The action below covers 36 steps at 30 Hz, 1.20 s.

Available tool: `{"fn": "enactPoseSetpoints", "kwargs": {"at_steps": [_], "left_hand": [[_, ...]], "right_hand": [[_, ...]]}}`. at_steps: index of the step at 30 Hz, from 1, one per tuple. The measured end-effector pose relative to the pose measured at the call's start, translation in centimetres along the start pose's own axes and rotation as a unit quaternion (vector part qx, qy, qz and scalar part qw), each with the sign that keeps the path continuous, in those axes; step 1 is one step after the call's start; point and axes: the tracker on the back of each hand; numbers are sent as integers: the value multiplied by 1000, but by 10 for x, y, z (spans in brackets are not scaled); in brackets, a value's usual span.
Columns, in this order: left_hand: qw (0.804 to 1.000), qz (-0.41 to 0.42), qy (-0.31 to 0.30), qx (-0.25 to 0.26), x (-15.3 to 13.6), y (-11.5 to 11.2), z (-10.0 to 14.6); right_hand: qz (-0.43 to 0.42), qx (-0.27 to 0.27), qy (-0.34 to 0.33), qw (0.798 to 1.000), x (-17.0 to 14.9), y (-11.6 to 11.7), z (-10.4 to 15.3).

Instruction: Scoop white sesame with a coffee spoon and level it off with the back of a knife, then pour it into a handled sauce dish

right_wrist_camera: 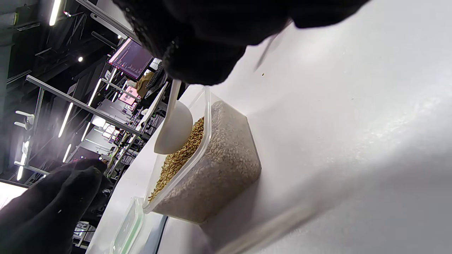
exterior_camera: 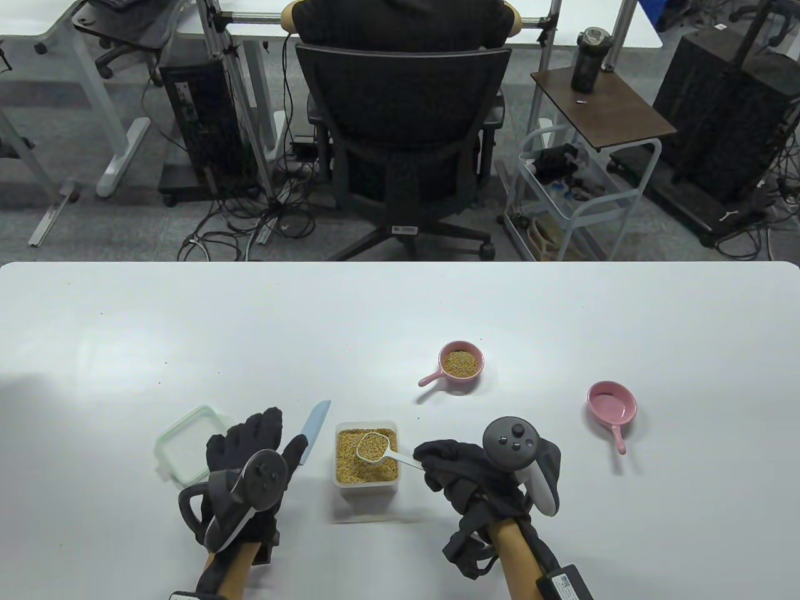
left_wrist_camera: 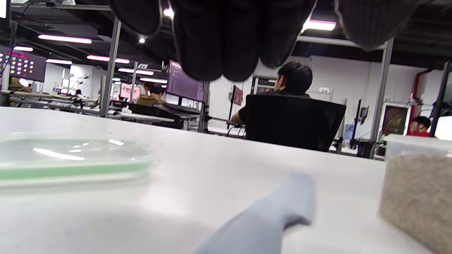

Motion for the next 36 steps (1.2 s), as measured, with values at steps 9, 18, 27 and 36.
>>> {"fn": "enactPoseSetpoints", "kwargs": {"at_steps": [9, 18, 27, 36], "left_hand": [[996, -7, -21, -87, -2, -22, -2], [996, 3, -17, -82, -5, -18, -3], [996, 9, -17, -84, -6, -17, -4], [997, 16, -14, -75, -7, -18, -5]], "right_hand": [[1, 0, -4, 1000, 1, 1, 0], [-51, -16, -14, 998, 2, -13, 3], [-124, -95, 19, 988, -4, -62, -12], [-122, -169, 135, 969, -23, -97, -40]]}}
Point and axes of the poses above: the tracker on the back of each hand, its own x axis roughly to the thumb side, its own z axis roughly from the fingertips to the wrist, y = z × x, and after that the axes turned 7 degrees about x, right-handed
